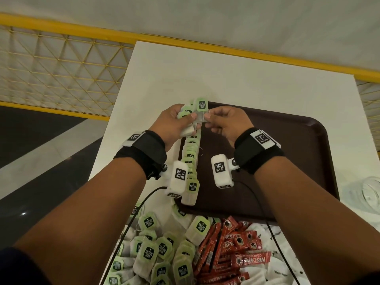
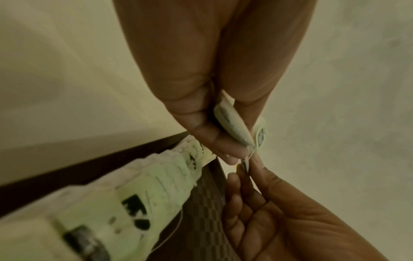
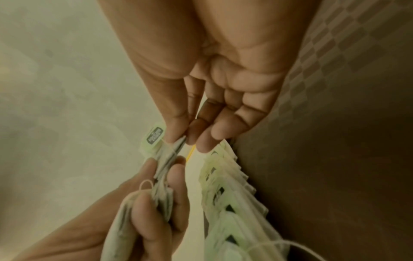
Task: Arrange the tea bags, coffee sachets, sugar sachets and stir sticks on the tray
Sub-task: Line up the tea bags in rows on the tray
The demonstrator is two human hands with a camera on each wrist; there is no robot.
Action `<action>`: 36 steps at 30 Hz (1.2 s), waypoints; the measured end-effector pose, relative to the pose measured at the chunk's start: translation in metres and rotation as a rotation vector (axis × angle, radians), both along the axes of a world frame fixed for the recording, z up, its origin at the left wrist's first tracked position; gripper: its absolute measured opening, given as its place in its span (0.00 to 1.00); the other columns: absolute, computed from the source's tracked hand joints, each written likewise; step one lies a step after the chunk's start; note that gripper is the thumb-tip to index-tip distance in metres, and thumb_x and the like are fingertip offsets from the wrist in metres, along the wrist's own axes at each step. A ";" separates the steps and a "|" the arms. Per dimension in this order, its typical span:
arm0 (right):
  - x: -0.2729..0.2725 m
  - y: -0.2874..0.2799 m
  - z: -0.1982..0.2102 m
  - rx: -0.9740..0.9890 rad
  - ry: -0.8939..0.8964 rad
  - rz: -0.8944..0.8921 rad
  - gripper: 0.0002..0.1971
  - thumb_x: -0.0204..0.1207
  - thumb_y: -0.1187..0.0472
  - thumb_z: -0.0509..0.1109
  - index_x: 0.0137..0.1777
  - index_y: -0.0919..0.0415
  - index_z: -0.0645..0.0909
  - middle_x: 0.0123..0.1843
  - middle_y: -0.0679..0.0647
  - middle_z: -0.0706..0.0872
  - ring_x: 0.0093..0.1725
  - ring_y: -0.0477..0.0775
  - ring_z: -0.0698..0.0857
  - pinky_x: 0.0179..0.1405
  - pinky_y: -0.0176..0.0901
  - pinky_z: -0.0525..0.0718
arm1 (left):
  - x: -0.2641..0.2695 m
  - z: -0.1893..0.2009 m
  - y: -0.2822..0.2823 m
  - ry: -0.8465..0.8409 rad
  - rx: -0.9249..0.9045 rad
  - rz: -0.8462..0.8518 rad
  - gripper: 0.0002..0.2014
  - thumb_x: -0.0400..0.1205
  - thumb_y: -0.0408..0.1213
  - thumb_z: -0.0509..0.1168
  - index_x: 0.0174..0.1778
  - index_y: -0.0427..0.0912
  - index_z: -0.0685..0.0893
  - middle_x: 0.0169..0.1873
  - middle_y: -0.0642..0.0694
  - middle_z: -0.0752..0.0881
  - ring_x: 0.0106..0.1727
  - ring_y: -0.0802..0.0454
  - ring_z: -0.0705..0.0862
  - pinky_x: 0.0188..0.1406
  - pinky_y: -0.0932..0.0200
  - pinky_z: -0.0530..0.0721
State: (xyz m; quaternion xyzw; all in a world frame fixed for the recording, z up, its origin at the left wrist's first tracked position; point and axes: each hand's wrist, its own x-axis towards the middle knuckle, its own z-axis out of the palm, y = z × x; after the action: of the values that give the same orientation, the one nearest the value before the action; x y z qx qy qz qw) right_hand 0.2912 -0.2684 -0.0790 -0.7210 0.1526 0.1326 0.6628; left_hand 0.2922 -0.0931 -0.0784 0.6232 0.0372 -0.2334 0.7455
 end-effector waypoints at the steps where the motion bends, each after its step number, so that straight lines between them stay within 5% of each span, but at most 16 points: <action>1: 0.002 -0.001 -0.001 0.004 0.001 -0.005 0.10 0.75 0.64 0.76 0.53 0.67 0.84 0.44 0.59 0.89 0.40 0.51 0.88 0.41 0.41 0.84 | 0.002 -0.001 0.000 0.005 -0.003 0.010 0.07 0.86 0.31 0.64 0.58 0.35 0.80 0.47 0.36 0.84 0.39 0.51 0.86 0.44 0.53 0.87; 7: 0.009 -0.011 -0.008 -0.023 0.000 -0.035 0.03 0.76 0.66 0.75 0.46 0.61 0.84 0.41 0.55 0.89 0.37 0.48 0.87 0.37 0.37 0.83 | 0.014 -0.003 0.007 0.024 0.021 0.141 0.04 0.87 0.33 0.63 0.54 0.38 0.80 0.44 0.41 0.87 0.43 0.50 0.88 0.46 0.55 0.89; 11: 0.017 -0.023 -0.020 -0.218 0.021 -0.137 0.02 0.75 0.61 0.76 0.45 0.57 0.86 0.42 0.55 0.90 0.31 0.44 0.84 0.30 0.36 0.81 | 0.018 -0.003 0.012 0.055 0.031 0.168 0.04 0.87 0.34 0.63 0.54 0.37 0.79 0.45 0.42 0.87 0.43 0.51 0.90 0.41 0.60 0.87; 15: 0.025 -0.021 -0.026 -0.386 0.033 -0.100 0.05 0.74 0.58 0.78 0.47 0.57 0.88 0.35 0.51 0.88 0.23 0.42 0.79 0.23 0.33 0.77 | 0.016 -0.005 0.013 0.092 0.011 0.152 0.06 0.87 0.35 0.62 0.54 0.36 0.80 0.46 0.40 0.87 0.46 0.47 0.89 0.50 0.55 0.88; 23: 0.033 -0.017 -0.027 -0.552 0.087 -0.077 0.05 0.75 0.55 0.76 0.45 0.56 0.89 0.23 0.49 0.81 0.14 0.41 0.75 0.22 0.34 0.75 | 0.015 -0.001 0.016 0.318 -0.217 0.216 0.16 0.84 0.24 0.55 0.68 0.27 0.75 0.58 0.32 0.81 0.49 0.41 0.88 0.49 0.52 0.91; 27: 0.034 -0.017 -0.027 -0.571 0.073 -0.109 0.09 0.75 0.53 0.75 0.46 0.58 0.86 0.26 0.50 0.83 0.16 0.42 0.77 0.26 0.38 0.78 | 0.012 0.000 0.018 0.303 -0.252 0.168 0.12 0.85 0.21 0.53 0.62 0.28 0.76 0.61 0.32 0.83 0.55 0.37 0.88 0.52 0.51 0.90; 30: 0.029 -0.013 -0.019 -0.552 -0.009 -0.132 0.12 0.76 0.49 0.74 0.44 0.59 0.85 0.35 0.53 0.88 0.24 0.47 0.79 0.31 0.43 0.82 | 0.011 -0.002 0.017 0.233 -0.155 0.117 0.14 0.87 0.25 0.57 0.69 0.30 0.76 0.64 0.35 0.84 0.56 0.42 0.89 0.50 0.54 0.90; 36: 0.007 0.011 0.014 -0.259 -0.041 0.247 0.09 0.74 0.53 0.77 0.44 0.59 0.86 0.35 0.52 0.86 0.27 0.45 0.78 0.23 0.34 0.76 | 0.011 -0.005 0.006 0.060 0.050 0.132 0.13 0.84 0.29 0.67 0.63 0.30 0.79 0.56 0.32 0.87 0.53 0.42 0.89 0.51 0.47 0.90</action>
State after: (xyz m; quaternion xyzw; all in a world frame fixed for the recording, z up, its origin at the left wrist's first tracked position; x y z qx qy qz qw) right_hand 0.2980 -0.2570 -0.0655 -0.8160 0.0653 0.1776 0.5462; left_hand 0.3031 -0.0876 -0.0836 0.6304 0.1063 -0.2012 0.7422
